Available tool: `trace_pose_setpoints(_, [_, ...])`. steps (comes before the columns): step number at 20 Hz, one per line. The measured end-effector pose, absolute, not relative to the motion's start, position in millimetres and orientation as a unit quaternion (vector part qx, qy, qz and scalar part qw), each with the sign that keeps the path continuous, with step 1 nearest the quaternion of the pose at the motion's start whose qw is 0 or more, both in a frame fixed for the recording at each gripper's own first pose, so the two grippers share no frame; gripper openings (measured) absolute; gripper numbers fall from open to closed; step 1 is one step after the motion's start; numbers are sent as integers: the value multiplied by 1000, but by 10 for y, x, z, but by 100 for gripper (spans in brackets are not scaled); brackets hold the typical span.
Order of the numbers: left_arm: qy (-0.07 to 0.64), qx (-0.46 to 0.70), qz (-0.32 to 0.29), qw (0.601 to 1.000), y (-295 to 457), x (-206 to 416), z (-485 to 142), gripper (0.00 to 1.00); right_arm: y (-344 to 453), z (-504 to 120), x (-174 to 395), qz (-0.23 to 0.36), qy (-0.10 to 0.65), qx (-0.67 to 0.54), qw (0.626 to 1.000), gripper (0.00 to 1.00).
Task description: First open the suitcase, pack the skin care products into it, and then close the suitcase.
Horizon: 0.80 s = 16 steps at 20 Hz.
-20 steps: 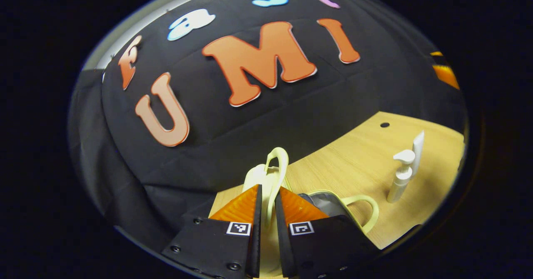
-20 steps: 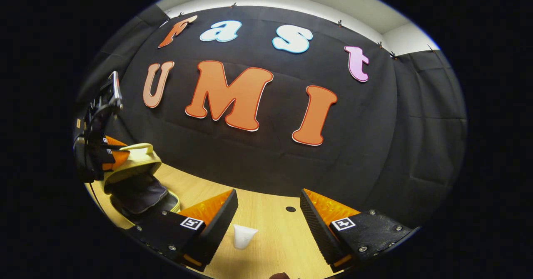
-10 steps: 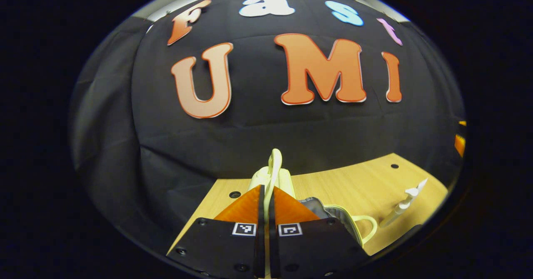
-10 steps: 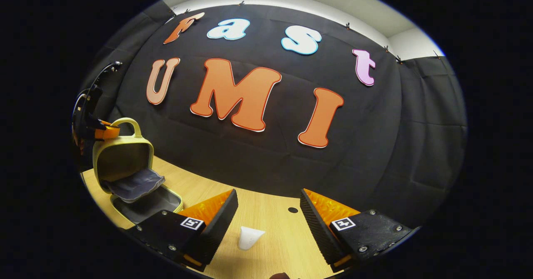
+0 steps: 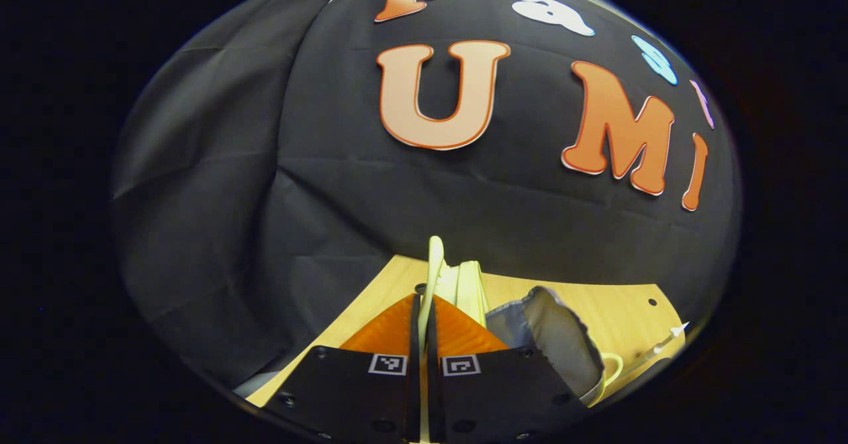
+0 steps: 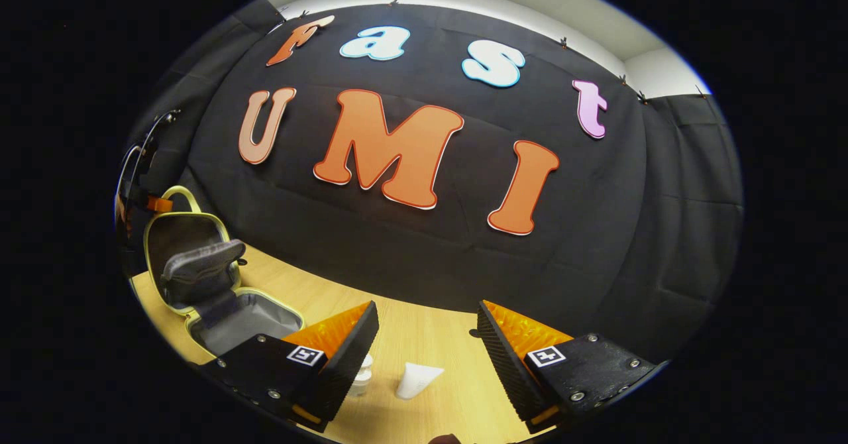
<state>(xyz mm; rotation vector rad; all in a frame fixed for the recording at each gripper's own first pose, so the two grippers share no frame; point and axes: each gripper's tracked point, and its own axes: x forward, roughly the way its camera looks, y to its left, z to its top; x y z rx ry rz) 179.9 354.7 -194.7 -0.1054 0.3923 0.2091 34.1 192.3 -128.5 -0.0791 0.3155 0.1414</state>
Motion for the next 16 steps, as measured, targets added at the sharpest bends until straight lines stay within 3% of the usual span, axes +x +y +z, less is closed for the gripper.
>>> trace_pose_setpoints(10, [305,-159,114,932,4467,1646,-3088,5,2158,-1245,207,45,172,-46,983,96])
trace_pose_setpoints(16, [370,-179,157,898,4783,1438,-3802,8,2201,-1235,93,17,188,-40,981,96])
